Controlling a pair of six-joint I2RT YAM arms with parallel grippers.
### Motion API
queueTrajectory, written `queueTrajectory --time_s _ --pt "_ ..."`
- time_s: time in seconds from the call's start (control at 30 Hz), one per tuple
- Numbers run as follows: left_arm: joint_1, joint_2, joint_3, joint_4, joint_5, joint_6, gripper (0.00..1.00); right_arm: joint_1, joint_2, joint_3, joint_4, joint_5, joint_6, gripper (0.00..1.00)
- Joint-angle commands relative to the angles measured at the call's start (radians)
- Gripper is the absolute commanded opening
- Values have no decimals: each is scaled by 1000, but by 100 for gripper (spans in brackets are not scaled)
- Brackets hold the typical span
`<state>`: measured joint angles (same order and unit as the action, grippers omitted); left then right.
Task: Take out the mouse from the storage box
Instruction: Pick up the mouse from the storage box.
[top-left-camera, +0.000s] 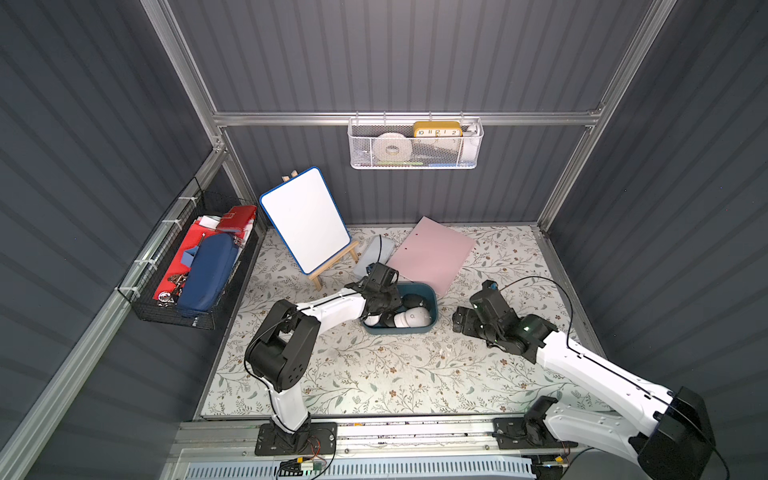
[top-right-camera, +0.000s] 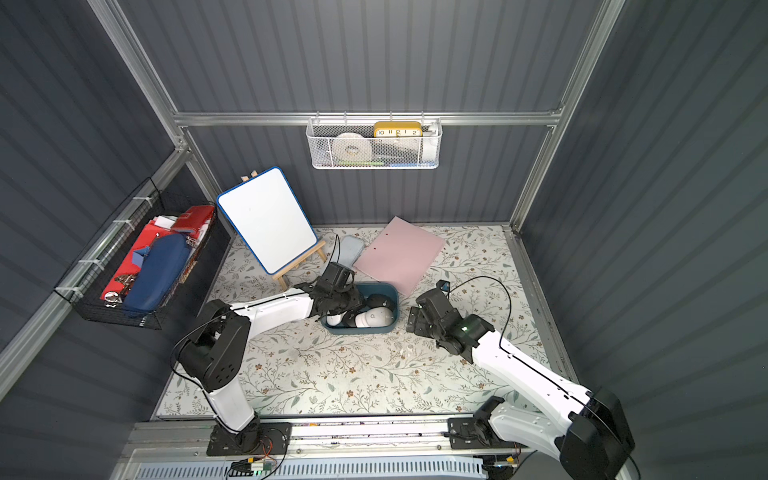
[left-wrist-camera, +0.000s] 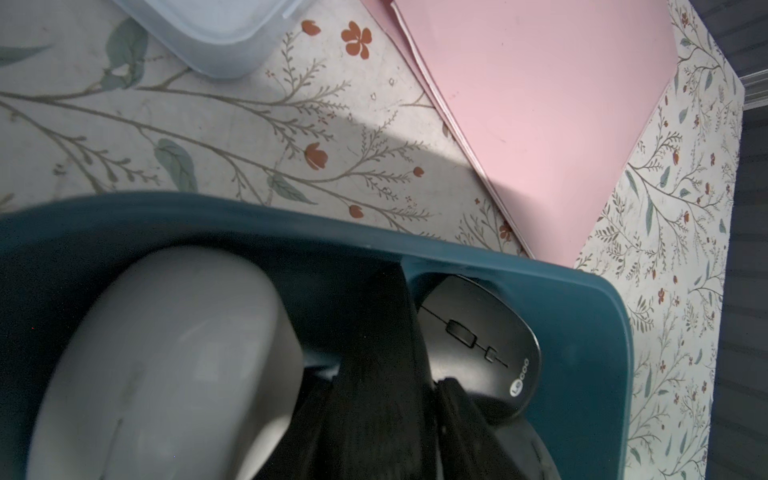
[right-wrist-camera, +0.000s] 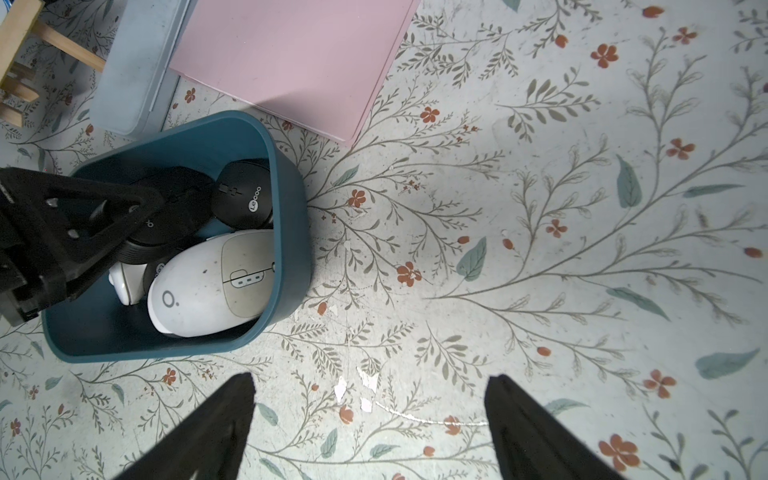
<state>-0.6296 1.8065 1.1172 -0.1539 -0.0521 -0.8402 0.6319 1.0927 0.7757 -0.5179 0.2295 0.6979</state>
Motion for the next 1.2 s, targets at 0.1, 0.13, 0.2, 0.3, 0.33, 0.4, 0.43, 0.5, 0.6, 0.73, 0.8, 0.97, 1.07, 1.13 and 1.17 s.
queueTrajectory --time_s 0.1,0.13,0.2,0.3,0.33,0.4,0.43,0.5,0.6,0.73,0.8,0.97,1.07,1.13,1.17 --pt "-2 20 -11 5 -3 -13 37 0 -3 -22 -15 27 8 91" --pt "-2 17 -8 5 -3 -11 36 0 2 -26 -15 28 9 91" --pt "-2 9 -5 -4 -11 -13 35 0 10 -28 -20 26 17 91" --pt "-2 -30 -29 5 -16 -15 33 0 1 -25 -29 19 23 90" --pt "-2 -50 -44 13 -21 -18 33 -1 -11 -26 -30 20 23 91" --pt "-2 -100 -68 27 -25 -26 33 0 -30 -26 -31 29 19 91" --pt "-2 -126 -80 35 -22 -25 33 0 -39 -24 -32 38 16 91" --pt "-4 -190 -107 51 -21 -25 33 -1 -57 -19 -40 50 11 91" --pt "-3 -273 -149 86 -2 -28 33 0 -82 -19 -48 75 5 90" --pt "-7 -354 -193 142 73 -34 33 -2 -109 2 -94 104 -3 91" --pt "-14 -387 -222 193 118 -49 34 -1 -126 12 -116 128 -10 91" --pt "-66 -393 -225 271 196 -64 34 -1 -231 6 -163 220 12 91" --pt "-111 -364 -209 312 210 -62 35 -2 -312 -9 -176 253 26 90" --pt "-144 -319 -177 321 222 -57 34 -1 -363 -17 -195 280 59 91" --pt "-159 -297 -159 321 222 -56 33 -2 -385 -26 -191 279 70 91"
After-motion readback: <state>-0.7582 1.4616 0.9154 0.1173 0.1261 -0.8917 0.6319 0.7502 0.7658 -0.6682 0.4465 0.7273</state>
